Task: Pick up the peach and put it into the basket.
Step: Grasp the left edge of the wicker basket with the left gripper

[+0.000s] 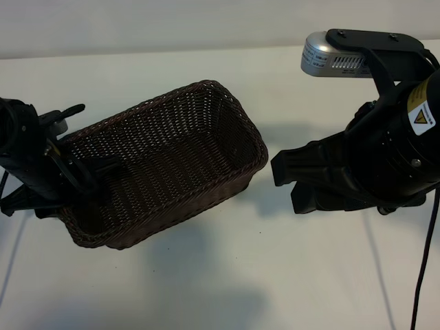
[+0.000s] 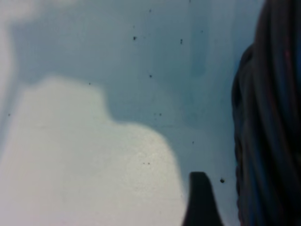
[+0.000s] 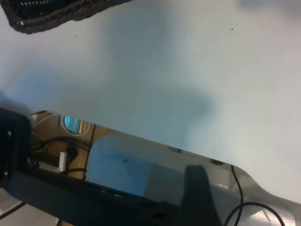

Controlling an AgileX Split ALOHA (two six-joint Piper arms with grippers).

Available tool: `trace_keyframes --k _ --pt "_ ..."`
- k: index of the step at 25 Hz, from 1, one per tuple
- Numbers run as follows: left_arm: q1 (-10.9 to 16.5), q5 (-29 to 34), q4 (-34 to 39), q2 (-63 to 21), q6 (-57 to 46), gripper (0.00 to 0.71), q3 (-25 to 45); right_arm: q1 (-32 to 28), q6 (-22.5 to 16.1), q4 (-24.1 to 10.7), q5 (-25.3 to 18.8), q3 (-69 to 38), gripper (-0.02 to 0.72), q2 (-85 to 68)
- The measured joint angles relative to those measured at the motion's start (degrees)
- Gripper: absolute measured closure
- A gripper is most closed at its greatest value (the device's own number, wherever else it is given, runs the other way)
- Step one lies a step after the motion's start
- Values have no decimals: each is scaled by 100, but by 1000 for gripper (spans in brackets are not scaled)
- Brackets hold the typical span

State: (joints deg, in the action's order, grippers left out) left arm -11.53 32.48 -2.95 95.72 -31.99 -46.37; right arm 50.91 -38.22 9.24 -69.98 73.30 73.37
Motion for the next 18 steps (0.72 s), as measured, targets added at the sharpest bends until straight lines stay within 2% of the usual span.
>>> trace_keyframes --k 2,4,6,14,18 --pt "0 6 0 0 -5 355 0 0 0 0 0 0 196 0" --pt "0 -7 -15 0 -34 481 0 0 0 0 0 0 196 0" --pt "4 -44 -54 0 -78 553 0 0 0 0 0 0 196 0" --pt "4 -59 -124 0 -55 553 0 0 -5 0 0 0 196 0" --pt "4 -91 -491 0 312 565 0 0 -5 0 0 0 196 0"
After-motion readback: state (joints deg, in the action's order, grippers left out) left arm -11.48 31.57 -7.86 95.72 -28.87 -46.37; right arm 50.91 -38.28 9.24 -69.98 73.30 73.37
